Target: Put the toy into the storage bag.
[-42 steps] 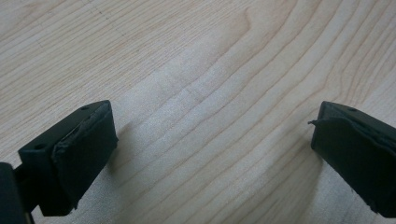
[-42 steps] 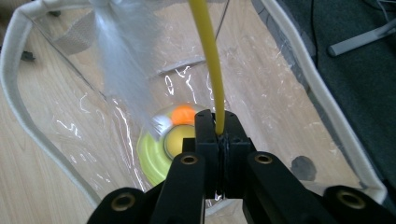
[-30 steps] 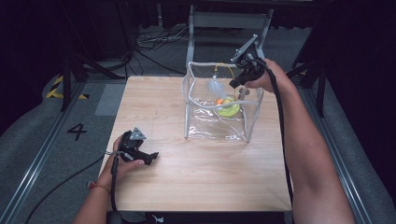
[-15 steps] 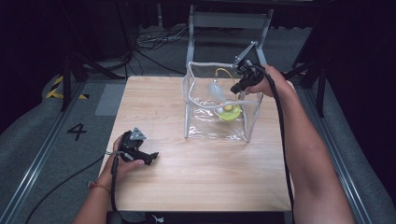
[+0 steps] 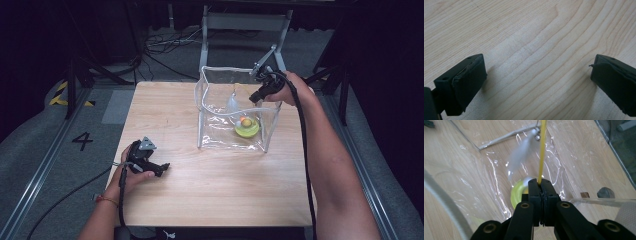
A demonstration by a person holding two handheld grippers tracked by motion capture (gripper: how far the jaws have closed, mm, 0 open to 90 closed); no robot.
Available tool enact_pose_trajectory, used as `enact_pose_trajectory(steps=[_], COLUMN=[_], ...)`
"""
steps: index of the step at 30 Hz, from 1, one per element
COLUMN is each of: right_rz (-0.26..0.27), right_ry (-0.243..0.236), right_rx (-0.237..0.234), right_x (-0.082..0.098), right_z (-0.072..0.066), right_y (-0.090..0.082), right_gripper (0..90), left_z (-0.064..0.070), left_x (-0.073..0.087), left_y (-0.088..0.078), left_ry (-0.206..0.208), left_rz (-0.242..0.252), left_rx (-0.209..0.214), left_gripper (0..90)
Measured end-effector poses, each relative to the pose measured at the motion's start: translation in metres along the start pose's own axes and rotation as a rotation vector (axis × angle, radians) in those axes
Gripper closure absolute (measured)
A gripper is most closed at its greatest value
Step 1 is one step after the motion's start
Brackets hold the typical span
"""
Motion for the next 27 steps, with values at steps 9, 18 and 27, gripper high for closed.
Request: enact_pose_trajectory(steps=[9,18,27], right_rz=[-0.001,0.037,0.134], right_ry=[0.006,0.015,0.014], right_rx=[0.011,0.034,0.065], right_x=[0.001,0.004,0.006], right_z=[0.000,0.000,0.001], right_y=[-0.001,-0.008,-0.031], right_gripper=[85.2,75.8,67.8], left_z=[0.000,0.000,0.000], left_x=[0.000,0.000,0.000], left_y=[0.000,0.000,0.000], left_ry=[0.000,0.000,-0.001], left_rz=[0.000,0.000,0.000], left_rx=[0.000,0.000,0.000], left_gripper=[0.5,0.5,0.5])
Point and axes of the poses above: each handheld gripper's, and its own axes: y roughly forward along the jaws, x roughly out of its underside, z roughly to its right, the point moved 5 cm from there along y, roughly forward along the jaws, and after that the axes turned 10 degrees about y, right-handed, at the moved point
